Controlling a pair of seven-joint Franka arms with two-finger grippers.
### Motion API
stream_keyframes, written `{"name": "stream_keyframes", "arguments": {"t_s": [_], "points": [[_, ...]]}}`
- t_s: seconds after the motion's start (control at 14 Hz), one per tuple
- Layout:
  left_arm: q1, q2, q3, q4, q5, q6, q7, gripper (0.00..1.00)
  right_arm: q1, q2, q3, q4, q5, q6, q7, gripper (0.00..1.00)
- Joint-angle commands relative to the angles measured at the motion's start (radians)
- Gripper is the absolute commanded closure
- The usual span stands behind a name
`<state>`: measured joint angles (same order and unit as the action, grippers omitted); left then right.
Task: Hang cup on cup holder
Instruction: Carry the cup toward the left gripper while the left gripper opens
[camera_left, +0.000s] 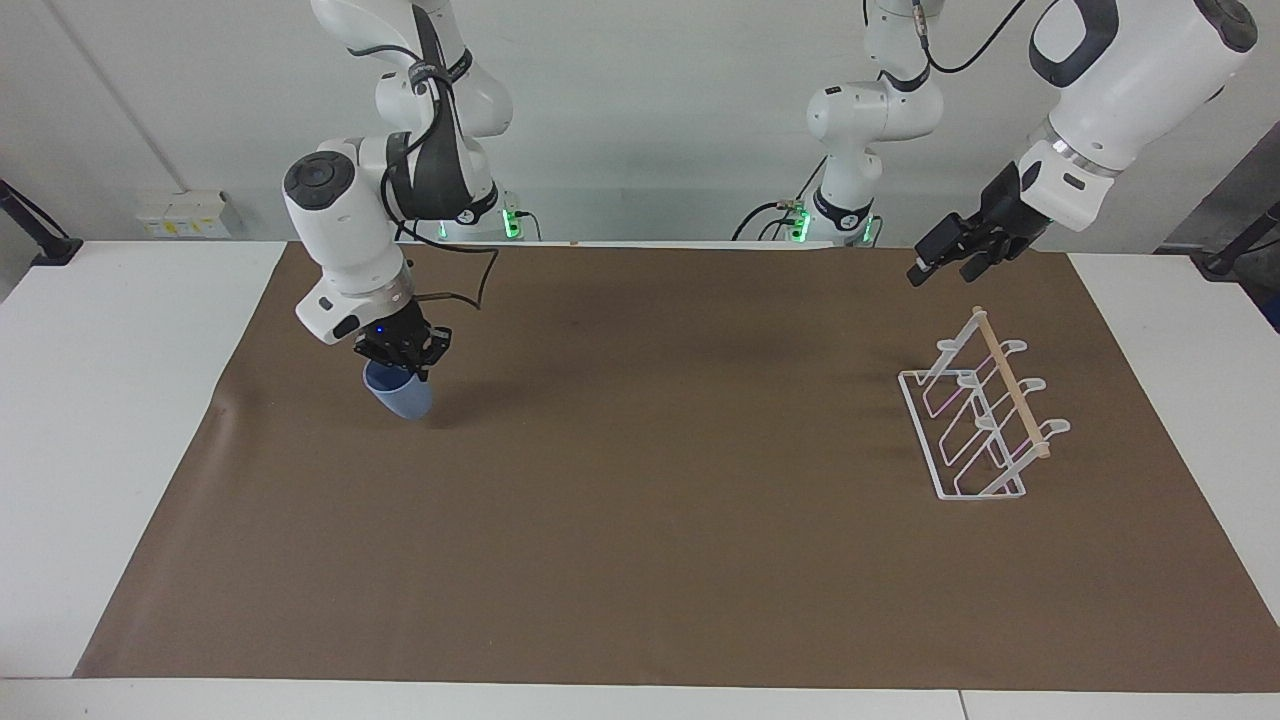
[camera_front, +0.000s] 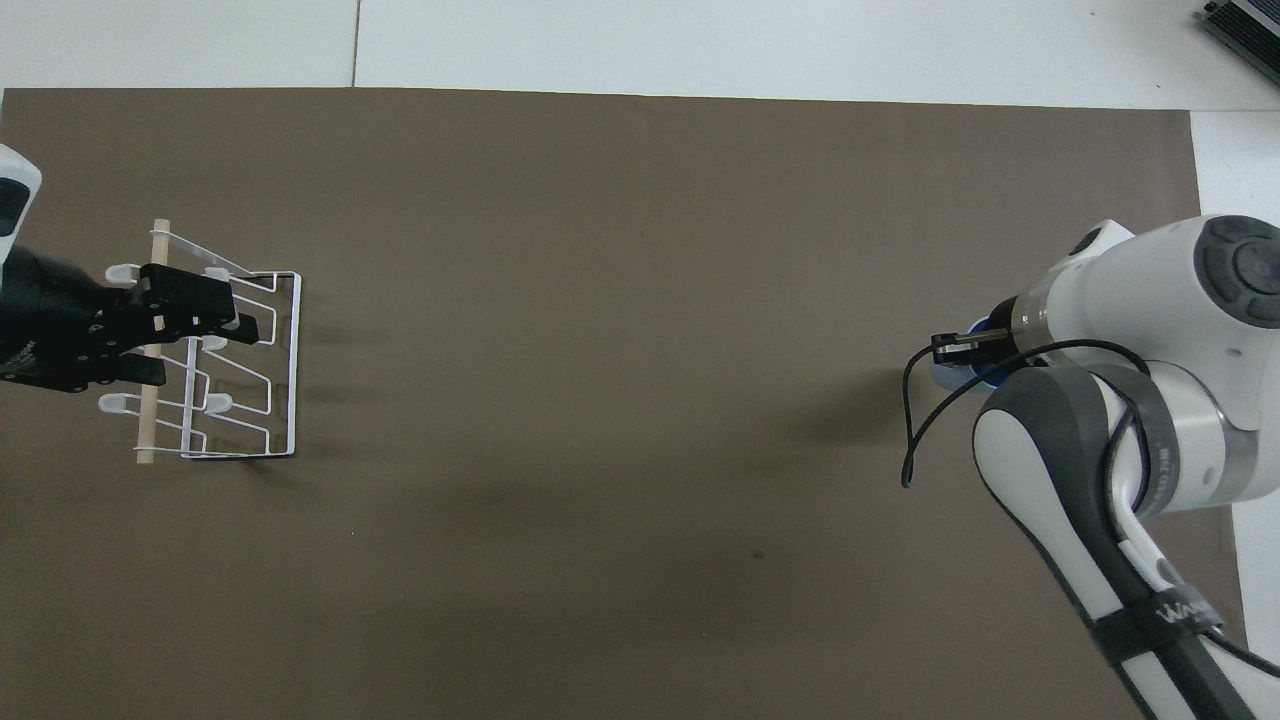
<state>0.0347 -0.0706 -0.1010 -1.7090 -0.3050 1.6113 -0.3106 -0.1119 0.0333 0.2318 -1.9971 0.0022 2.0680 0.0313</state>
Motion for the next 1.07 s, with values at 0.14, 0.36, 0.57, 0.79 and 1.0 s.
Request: {"name": "stream_keyframes", "arguments": {"t_s": [0.14,0.36,0.57,0.79,1.0], "points": [[-0.022,-0.043,-0.017,-0.050,-0.008,0.027,-0.016,0.00,0.009,-0.013,0.084,0.072,0.247,-0.011,-0.021,1.00],[-0.018,-0.047,-0.022,-0.057,0.011,0.030,-0.141,0.00,0.011,-0.019,0.127,0.107,0.451,-0.005,-0.024,1.00],[-0.022,-0.046,-0.023,-0.060,-0.052,0.062,-0.420,0.00,0.011,-0.016,0.191,0.153,0.545,0.000,-0.025,1.00],[-0.018,-0.047,-0.022,-0.069,-0.182,0.088,-0.765,0.00,0.018,-0.015,0.208,0.169,0.742,0.006,-0.028,1.00],[-0.018,-0.064,-0.022,-0.116,-0.316,0.163,-1.017,0.00,0.034,-0.016,0.227,0.175,0.950,0.052,-0.091,1.00]]}}
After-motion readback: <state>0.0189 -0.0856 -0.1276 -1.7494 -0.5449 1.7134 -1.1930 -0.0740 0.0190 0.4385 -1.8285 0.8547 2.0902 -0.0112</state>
